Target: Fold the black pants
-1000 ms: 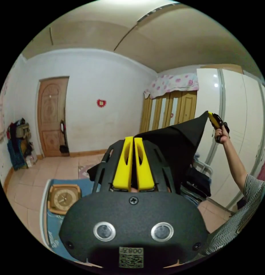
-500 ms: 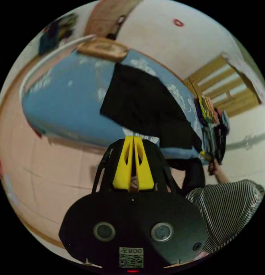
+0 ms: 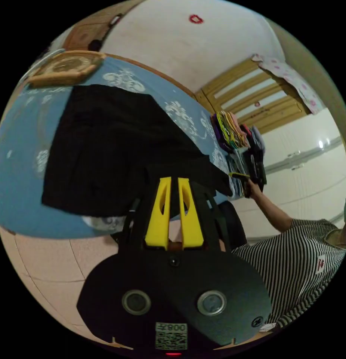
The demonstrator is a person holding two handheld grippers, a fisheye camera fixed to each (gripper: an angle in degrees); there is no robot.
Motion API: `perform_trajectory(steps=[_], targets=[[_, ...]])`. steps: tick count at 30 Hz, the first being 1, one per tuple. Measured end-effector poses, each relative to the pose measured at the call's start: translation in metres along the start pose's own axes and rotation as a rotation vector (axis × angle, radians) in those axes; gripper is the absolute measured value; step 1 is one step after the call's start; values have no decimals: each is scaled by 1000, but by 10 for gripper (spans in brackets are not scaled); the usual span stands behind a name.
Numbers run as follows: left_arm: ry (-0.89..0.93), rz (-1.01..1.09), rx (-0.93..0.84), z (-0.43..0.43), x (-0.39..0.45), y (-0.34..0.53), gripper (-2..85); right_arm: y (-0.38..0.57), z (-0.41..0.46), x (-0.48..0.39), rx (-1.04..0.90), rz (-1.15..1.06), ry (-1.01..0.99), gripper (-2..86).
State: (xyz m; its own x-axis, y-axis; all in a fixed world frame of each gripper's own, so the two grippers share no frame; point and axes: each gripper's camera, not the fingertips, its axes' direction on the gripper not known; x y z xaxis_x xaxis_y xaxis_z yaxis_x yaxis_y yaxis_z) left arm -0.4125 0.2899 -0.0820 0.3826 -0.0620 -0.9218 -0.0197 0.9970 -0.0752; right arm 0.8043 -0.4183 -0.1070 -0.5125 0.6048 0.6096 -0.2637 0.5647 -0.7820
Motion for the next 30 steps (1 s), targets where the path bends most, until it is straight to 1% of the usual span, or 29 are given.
perform_trajectory(steps=[2, 5, 8, 10, 11, 12, 13, 16, 18, 20, 22, 24, 25, 27, 28, 30], targets=[[-31, 56, -74, 17, 5, -18, 80, -34, 13, 19, -72, -46, 78, 71], [-144, 101, -186, 44, 6, -44, 108, -67, 23, 34, -100, -158, 190, 77], [-243, 130, -274, 63, 0, -66, 113, -93, 42, 48, -170, -243, 279, 81], [-307, 128, -342, 75, -7, -76, 105, -105, 57, 60, -237, -266, 312, 80], [-353, 98, -367, 80, -13, -80, 82, -111, 61, 67, -249, -276, 301, 76], [-414, 88, -339, 78, -16, -83, 60, -113, 60, 70, -239, -280, 296, 74], [-436, 89, -343, 79, -17, -84, 49, -118, 59, 78, -249, -285, 288, 71], [-413, 136, -346, 75, -24, -89, 19, -121, 54, 96, -238, -339, 279, 55], [-379, 119, -349, 68, -33, -93, 11, -125, 51, 105, -252, -340, 263, 40], [-336, 104, -325, 59, -39, -94, 7, -131, 47, 112, -285, -358, 295, 30], [-280, 96, -271, 44, -43, -94, 5, -135, 41, 114, -314, -393, 340, 26], [-162, 112, -184, 18, -47, -92, 3, -140, 25, 115, -309, -427, 384, 23], [-124, 120, -165, 12, -48, -92, 3, -144, 7, 116, -275, -452, 421, 22], [52, 177, -118, -10, -49, -88, 3, -154, -28, 116, -209, -484, 463, 21], [101, 198, -117, -14, -48, -87, 3, -163, -55, 117, -150, -494, 496, 21], [266, 292, -109, -28, -41, -85, 3, -180, -101, 118, -58, -491, 542, 21]])
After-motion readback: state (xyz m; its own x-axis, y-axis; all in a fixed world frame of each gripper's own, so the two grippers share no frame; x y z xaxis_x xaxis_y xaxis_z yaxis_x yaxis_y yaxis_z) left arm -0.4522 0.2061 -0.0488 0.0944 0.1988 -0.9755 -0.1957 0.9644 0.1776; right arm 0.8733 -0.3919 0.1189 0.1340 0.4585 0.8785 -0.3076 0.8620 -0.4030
